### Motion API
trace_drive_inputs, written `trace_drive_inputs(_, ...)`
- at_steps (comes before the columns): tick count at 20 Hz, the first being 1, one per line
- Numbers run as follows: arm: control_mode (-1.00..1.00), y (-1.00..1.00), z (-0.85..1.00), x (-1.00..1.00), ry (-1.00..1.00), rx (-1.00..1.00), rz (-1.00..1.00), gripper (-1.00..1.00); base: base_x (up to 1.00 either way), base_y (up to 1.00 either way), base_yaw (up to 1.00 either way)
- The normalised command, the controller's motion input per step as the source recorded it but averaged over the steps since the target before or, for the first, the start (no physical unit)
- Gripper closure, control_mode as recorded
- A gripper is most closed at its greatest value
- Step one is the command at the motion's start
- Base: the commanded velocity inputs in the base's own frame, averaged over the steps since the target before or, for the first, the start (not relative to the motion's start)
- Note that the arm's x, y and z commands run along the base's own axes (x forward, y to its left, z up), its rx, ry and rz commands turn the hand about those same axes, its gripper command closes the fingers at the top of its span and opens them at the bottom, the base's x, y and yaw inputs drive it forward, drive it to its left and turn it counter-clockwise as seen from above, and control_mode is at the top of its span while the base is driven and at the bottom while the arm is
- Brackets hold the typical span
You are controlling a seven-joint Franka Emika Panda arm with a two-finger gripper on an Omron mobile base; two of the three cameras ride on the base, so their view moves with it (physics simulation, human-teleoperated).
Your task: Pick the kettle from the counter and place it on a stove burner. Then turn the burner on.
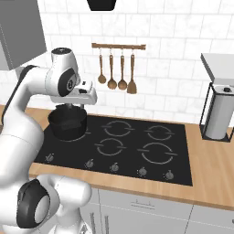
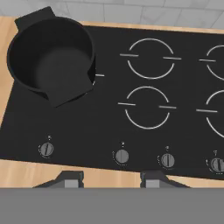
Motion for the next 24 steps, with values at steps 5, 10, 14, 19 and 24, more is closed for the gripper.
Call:
trace_drive_inputs(5,-1.00,0.00,-0.03,0.00,0.02,-0.02,0.00,-1.00,0.00,0.00,0.00)
trace_drive_inputs(10,-1.00,0.62,-0.02,-0.76,-0.05,-0.02,0.13,-1.00,0.00,0.00,0.00)
trace_drive_inputs(14,-1.00,1.00,-0.01,-0.98,-0.22,0.00,0.22,-1.00,0.00,0.00,0.00)
trace_drive_inputs(19,-1.00,1.00,-0.19,-0.75,-0.14,0.00,0.30,-1.00,0.00,0.00,0.00)
trace_drive_inputs(24,-1.00,1.00,-0.22,-0.18,-0.05,0.04,0.26,-1.00,0.00,0.00,0.00)
